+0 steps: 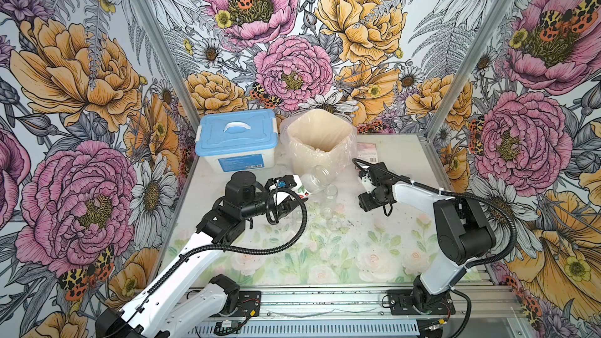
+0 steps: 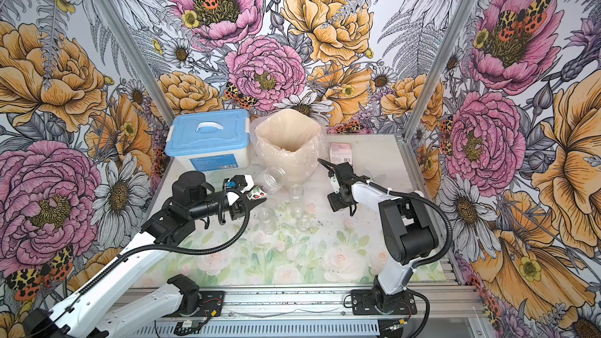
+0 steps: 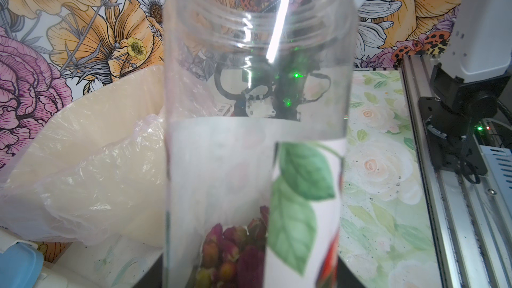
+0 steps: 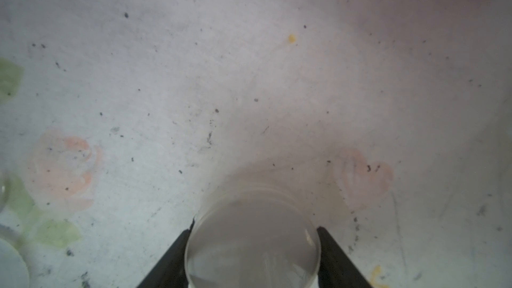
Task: Empty the moldy dried flower tea in the jars
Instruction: Place the lid at the center of the board, then adjust the jar.
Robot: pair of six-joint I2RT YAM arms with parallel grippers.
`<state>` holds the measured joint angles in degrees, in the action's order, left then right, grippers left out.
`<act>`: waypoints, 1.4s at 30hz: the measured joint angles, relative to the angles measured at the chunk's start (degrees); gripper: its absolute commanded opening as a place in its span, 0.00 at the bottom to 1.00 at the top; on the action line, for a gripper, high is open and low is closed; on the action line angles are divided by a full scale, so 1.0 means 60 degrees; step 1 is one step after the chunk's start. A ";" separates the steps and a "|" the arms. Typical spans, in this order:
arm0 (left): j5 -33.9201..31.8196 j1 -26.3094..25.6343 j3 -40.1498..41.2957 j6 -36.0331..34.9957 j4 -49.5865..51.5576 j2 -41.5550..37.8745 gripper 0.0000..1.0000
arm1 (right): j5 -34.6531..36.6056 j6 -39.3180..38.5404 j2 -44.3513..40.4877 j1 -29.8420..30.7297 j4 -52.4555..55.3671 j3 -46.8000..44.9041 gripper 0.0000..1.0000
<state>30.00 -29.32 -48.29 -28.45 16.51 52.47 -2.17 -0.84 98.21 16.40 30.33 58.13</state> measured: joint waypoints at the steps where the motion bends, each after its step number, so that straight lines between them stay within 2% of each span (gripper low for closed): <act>1: 0.0000 0.0000 0.0000 0.0000 0.0000 0.0000 0.54 | -0.0011 0.0022 0.0000 0.0000 0.0000 0.0000 0.70; 4: 0.0000 0.0000 0.0000 0.0000 0.0000 0.0000 0.54 | -0.0109 0.0062 0.0000 0.0000 -0.0004 0.0000 0.76; 14: 0.0000 0.0000 0.0000 0.0000 0.0000 0.0000 0.54 | -0.0397 0.0211 -0.0393 0.0000 0.0007 0.0000 0.77; 17: 0.0000 0.0000 0.0000 0.0000 -0.0004 0.0000 0.54 | -0.0590 0.0302 -0.1067 0.0000 0.0018 0.0000 0.78; 23: 0.0000 0.0000 0.0007 0.0361 -0.0255 0.0000 0.54 | -0.1198 0.0495 -0.3435 0.0000 -0.0025 0.0000 0.77; 28: 0.0007 -0.0004 0.0142 0.1384 -0.1406 0.0004 0.54 | -0.2561 0.0630 -0.5180 0.0029 -0.0251 0.0000 0.76; 32: 0.0004 -0.0033 0.0499 0.2765 -0.3042 0.0138 0.54 | -0.3719 0.0918 -0.6098 0.0459 -0.0965 -0.0040 0.76; 37: -0.0168 -0.0357 0.0678 0.4288 -0.4849 0.0769 0.54 | -0.4444 0.1504 -0.6808 0.1738 -0.2667 -0.0266 0.76; 42: -0.0459 -0.1053 0.0678 0.4958 -0.6003 0.1268 0.54 | -0.4685 0.2517 -0.6823 0.2586 -0.5082 -0.0692 0.76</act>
<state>27.24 -35.64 -44.23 1.30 -19.51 60.07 -30.28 14.26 57.28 31.92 -0.16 53.98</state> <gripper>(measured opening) 0.545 0.765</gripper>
